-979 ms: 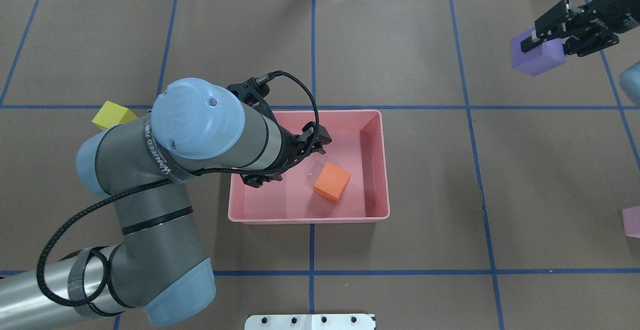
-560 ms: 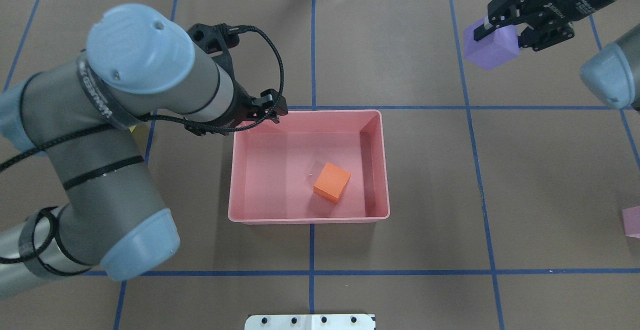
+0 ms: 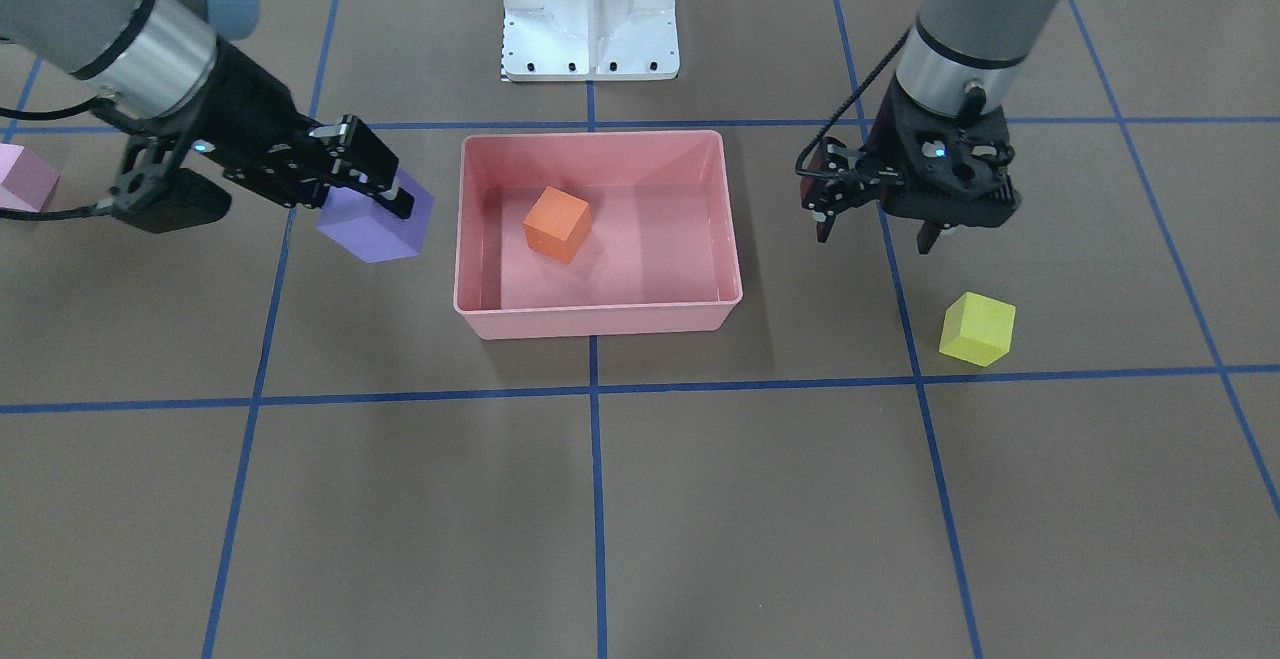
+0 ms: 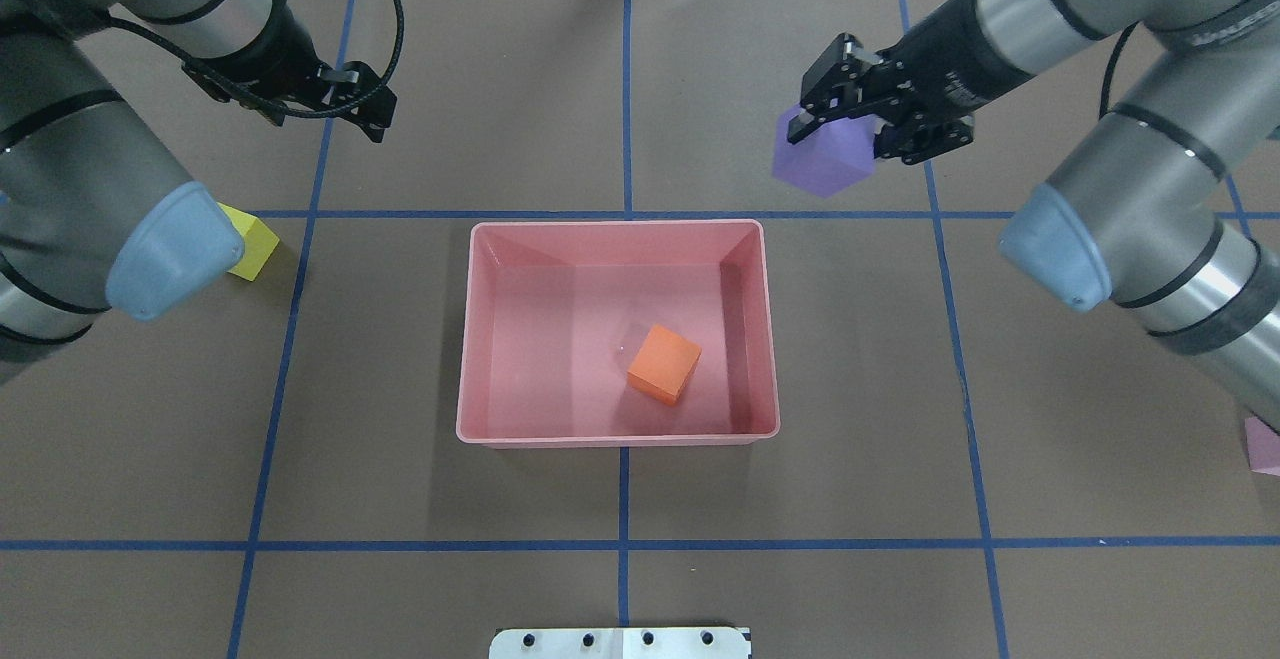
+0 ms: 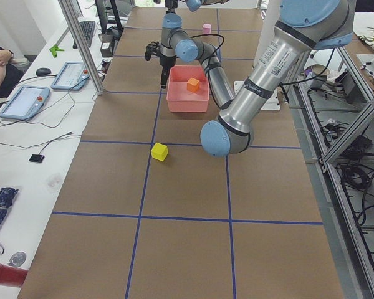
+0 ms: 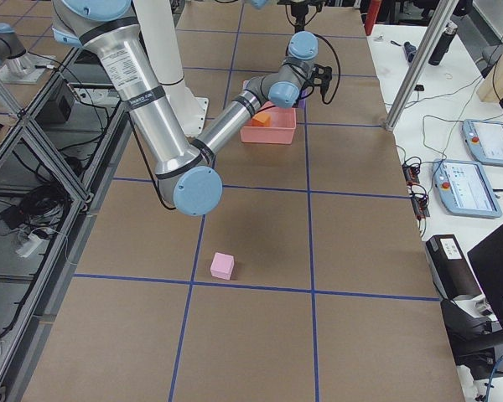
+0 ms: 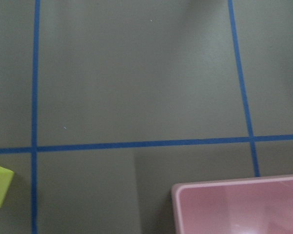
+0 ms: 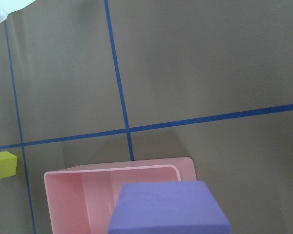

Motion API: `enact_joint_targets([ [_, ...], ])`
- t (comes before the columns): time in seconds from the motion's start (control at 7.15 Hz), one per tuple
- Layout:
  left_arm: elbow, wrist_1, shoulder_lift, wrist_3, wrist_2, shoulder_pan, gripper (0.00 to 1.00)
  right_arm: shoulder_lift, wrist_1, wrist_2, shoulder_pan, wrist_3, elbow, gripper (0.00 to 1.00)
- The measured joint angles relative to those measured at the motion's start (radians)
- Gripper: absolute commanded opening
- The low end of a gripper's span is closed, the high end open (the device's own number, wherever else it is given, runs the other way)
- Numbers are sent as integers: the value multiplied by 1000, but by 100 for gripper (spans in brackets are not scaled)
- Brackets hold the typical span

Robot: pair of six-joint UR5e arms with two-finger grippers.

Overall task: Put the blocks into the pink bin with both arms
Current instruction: 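Withdraw the left gripper while the right gripper lowers the purple cube into the bin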

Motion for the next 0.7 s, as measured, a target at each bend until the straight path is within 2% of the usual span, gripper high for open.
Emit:
enact_joint_targets([
  [0.14,34,-36,27,67,-18,-27,100,31,-4,-91,-80,30,-2,0],
  [0.28,69,-135,82,94,-40,-41,100,61,-13,-170,-147,53,-7,0],
  [0.56,177,-399,186,102,-72,-50,100,105,-43,-260,-228,71,-18,0],
  [0.7,222,-483,216,105,-75,-50,100,123,-50,-297,-261,73,-30,0],
])
